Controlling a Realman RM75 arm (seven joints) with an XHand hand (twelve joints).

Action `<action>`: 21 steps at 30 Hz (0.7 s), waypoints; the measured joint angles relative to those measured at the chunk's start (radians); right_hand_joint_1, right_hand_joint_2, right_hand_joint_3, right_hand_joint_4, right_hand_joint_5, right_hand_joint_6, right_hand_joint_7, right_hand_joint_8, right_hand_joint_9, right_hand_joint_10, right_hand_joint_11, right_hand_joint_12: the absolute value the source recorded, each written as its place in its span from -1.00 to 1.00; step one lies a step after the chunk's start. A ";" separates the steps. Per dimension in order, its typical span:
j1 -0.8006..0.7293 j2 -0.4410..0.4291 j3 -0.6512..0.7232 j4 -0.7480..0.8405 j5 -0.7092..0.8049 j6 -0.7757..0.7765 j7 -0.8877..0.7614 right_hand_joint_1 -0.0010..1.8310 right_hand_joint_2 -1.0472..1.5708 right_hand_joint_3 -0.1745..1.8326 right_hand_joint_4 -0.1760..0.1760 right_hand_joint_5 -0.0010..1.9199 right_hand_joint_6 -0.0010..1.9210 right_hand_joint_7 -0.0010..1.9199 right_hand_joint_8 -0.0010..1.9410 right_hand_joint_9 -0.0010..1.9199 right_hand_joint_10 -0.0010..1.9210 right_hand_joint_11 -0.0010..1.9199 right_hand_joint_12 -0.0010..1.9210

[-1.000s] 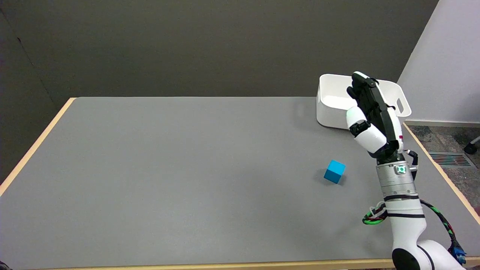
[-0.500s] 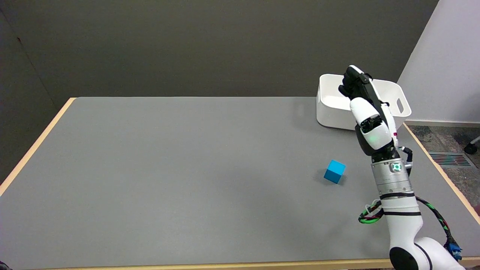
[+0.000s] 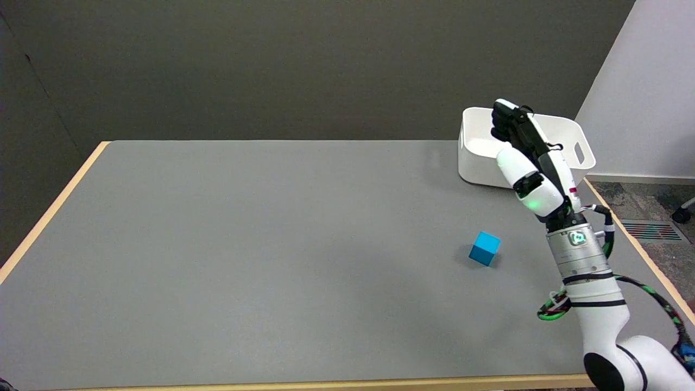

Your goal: Pick up blue wooden cube.

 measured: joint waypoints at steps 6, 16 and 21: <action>-0.014 0.001 0.080 0.037 -0.123 0.017 -0.004 -0.52 0.28 0.21 0.48 -0.83 -0.51 -0.81 -0.67 -0.92 -0.49 -1.00 -0.08; -0.025 0.003 0.192 0.154 -0.300 -0.001 -0.008 -0.54 0.28 0.21 0.48 -0.83 -0.52 -0.78 -0.66 -0.87 -0.46 -0.99 -0.07; -0.034 0.001 0.231 0.196 -0.368 -0.002 -0.010 -0.55 0.27 0.20 0.40 -0.85 -0.55 -0.78 -0.66 -0.87 -0.44 -0.99 -0.07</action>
